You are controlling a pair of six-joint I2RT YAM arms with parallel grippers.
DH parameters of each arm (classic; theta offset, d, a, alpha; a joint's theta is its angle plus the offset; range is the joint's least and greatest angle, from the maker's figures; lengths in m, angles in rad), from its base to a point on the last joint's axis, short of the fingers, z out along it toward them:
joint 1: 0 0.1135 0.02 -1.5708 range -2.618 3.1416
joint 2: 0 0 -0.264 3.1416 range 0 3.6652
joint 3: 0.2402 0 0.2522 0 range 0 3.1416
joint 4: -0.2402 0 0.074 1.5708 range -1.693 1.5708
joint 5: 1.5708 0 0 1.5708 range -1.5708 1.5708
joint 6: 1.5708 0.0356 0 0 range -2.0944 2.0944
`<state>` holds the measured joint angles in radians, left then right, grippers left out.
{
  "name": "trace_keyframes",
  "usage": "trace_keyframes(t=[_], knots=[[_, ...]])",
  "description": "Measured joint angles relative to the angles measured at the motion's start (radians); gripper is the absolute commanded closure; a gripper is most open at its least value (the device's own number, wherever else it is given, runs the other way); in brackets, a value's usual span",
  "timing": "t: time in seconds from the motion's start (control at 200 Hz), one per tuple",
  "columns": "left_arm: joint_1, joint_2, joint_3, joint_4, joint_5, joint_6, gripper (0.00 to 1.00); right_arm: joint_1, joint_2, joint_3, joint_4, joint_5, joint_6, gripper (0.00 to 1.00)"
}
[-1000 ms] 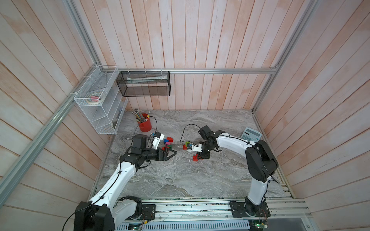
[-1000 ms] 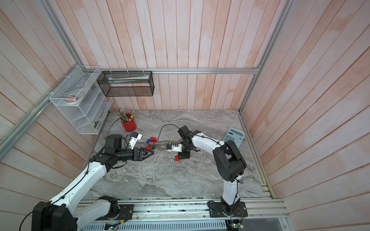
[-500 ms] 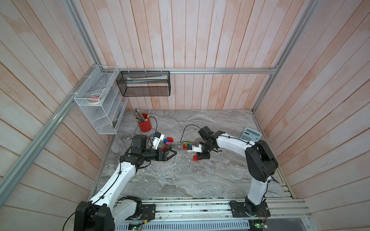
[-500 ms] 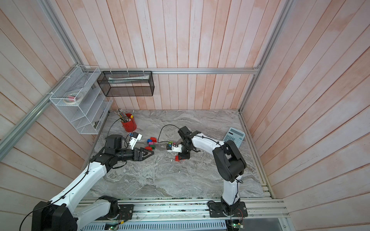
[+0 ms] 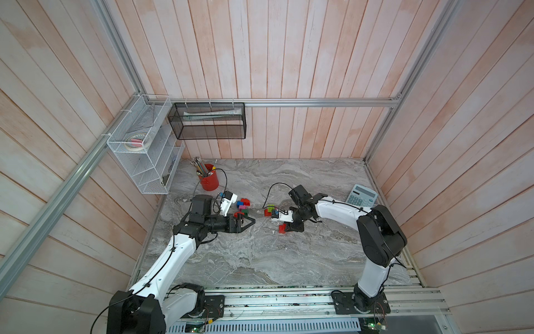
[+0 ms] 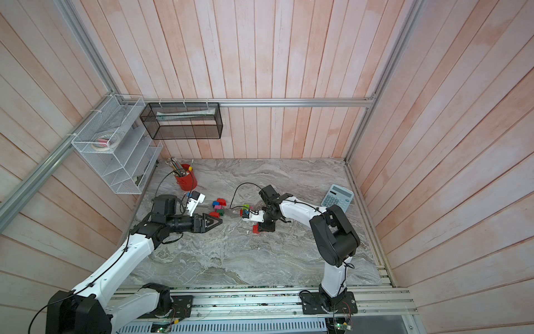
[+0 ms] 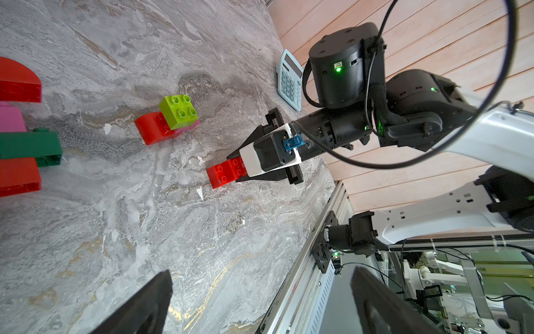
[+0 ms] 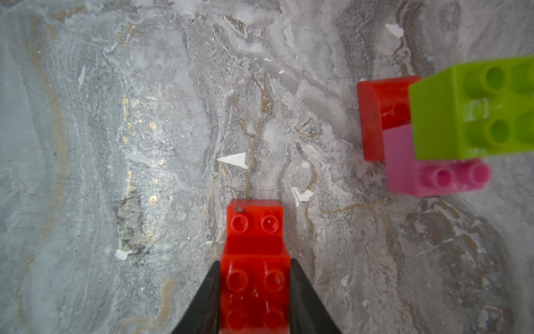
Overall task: Assemble the letter s with lego
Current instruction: Assemble the lego brick with the lego brick, then pick up the lego brick from the center of the board.
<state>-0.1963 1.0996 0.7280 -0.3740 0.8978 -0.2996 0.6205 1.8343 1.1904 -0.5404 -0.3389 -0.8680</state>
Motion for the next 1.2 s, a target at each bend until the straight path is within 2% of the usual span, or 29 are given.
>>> trace_keyframes(t=[0.175, 0.285, 0.355, 0.455, 0.72, 0.895, 1.2], knots=[[0.0, 0.008, 0.0, 0.0, 0.007, 0.001, 0.0, 0.0, 0.0, 0.005, -0.006, 0.0, 0.0, 0.74], [0.0, 0.01, 0.0, 0.0, 0.01, 0.006, 0.0, 0.001, 0.009, 0.026, -0.03, 0.002, 0.002, 0.61], [0.0, 0.013, 0.0, 0.0, 0.011, 0.012, 0.0, 0.002, 0.018, 0.046, -0.055, 0.004, 0.003, 0.49], [0.0, 0.019, 0.0, 0.0, 0.011, 0.025, 0.0, 0.004, 0.023, 0.077, -0.08, 0.004, 0.012, 0.41], [0.0, 0.036, 0.0, 0.019, 0.01, 0.061, 0.0, -0.005, 0.003, 0.114, -0.089, -0.002, 0.049, 0.34], [-0.001, 0.042, 0.0, 0.051, 0.01, 0.122, 0.01, -0.046, -0.146, 0.013, -0.031, -0.039, 0.143, 0.31], [-0.071, 0.123, 0.063, 0.084, 0.008, 0.301, 0.04, -0.132, -0.425, -0.224, 0.187, -0.098, 0.463, 0.26]])
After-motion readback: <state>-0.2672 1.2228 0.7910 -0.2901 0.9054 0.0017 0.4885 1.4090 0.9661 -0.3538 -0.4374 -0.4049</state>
